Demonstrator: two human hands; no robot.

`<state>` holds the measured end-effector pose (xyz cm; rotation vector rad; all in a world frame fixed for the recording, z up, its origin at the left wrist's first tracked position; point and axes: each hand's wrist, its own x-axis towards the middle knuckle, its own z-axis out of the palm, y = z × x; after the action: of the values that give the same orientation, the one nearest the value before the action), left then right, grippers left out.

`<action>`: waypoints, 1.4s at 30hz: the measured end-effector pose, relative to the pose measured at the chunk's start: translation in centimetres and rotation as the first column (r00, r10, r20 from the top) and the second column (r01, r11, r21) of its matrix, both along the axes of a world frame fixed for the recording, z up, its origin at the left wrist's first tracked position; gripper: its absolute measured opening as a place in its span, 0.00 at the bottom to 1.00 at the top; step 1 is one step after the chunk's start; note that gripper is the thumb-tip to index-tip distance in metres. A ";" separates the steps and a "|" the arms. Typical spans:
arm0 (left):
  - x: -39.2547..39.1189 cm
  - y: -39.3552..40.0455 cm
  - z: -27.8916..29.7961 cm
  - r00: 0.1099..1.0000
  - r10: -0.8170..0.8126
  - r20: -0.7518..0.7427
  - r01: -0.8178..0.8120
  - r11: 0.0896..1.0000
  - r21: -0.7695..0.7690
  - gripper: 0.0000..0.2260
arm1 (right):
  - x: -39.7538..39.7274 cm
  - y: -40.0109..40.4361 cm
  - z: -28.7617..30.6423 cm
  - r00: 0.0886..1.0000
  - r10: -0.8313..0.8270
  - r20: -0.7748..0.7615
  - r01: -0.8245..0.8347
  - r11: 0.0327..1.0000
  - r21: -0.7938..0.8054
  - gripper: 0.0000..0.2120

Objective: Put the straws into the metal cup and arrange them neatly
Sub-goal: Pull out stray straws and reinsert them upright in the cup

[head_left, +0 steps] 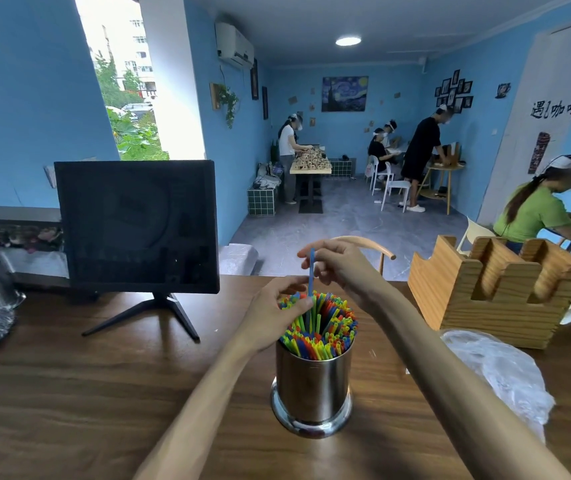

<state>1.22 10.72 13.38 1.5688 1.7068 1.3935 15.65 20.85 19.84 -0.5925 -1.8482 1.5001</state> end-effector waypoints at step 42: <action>-0.2 -0.1 0.3 0.990 0.107 -0.089 -0.101 0.993 0.069 0.05 | 1.2 1.0 -0.7 0.965 -0.115 0.234 0.122 0.992 -0.015 0.17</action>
<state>1.05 10.62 13.72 1.6231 1.8393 1.4600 16.88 21.84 19.10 -0.9108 -1.9299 1.4301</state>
